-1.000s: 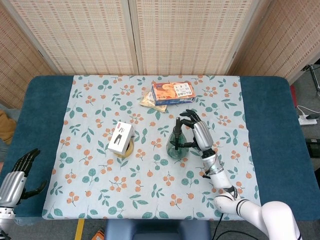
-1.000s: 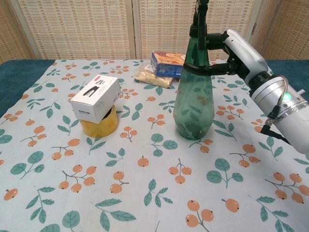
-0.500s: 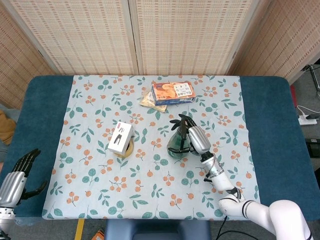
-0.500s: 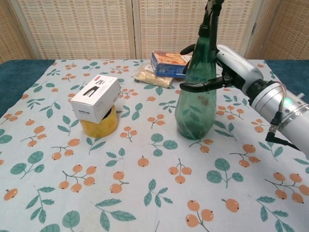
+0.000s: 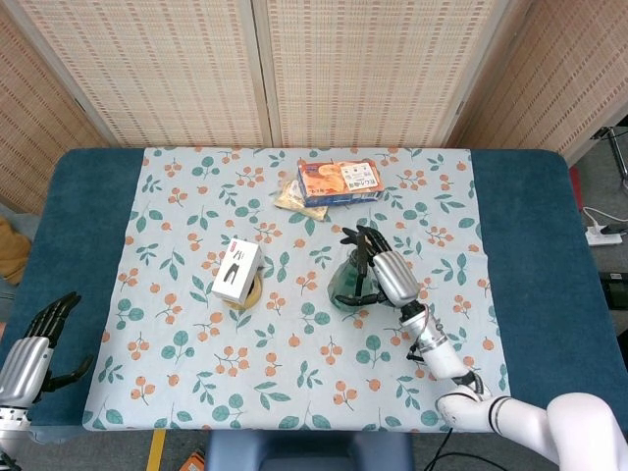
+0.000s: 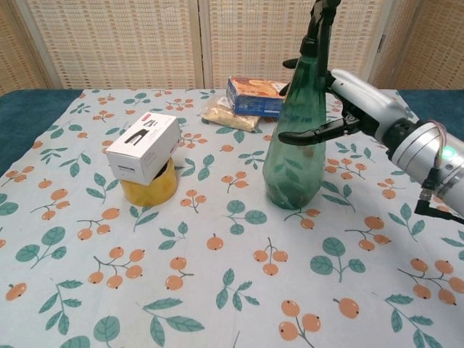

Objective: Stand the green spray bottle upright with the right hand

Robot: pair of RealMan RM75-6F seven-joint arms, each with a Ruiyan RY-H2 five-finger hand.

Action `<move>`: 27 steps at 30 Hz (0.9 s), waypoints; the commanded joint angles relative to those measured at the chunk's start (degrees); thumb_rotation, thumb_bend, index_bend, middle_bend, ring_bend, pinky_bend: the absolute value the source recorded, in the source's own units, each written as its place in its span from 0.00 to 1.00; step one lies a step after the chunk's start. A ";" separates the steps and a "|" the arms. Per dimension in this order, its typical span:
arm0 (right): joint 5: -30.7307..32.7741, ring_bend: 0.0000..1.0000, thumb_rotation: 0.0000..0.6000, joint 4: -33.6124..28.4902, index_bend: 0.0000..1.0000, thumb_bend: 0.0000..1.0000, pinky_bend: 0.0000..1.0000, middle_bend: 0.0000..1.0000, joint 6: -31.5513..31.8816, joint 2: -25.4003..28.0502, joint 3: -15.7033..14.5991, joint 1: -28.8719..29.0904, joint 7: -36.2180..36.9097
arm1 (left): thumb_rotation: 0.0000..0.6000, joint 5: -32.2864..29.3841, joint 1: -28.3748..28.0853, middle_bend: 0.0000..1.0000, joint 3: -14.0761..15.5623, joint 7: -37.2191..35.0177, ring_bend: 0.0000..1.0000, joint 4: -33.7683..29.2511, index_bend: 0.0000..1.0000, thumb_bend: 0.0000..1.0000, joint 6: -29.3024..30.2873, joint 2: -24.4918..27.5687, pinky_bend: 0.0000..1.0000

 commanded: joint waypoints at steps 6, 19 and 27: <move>1.32 0.00 1.00 -9.11 0.00 0.00 0.00 0.15 0.06 7.01 -1.63 -3.75 -6.75 | 1.00 0.12 0.16 0.02 0.09 0.68 0.00 -0.16 0.03 0.28 0.31 -0.05 0.08; 2.47 0.00 0.99 -32.84 0.00 0.15 0.00 0.07 4.10 38.68 -11.76 -15.77 -32.90 | 1.00 0.31 0.07 0.02 0.61 1.63 0.00 -0.05 0.04 0.28 -0.42 0.23 0.08; 12.87 0.00 1.00 -28.29 0.00 0.15 0.00 0.06 7.69 40.07 -11.61 -24.06 -36.82 | 1.00 1.05 -0.16 0.02 1.05 2.47 0.00 -0.32 0.05 0.28 -0.72 0.27 0.08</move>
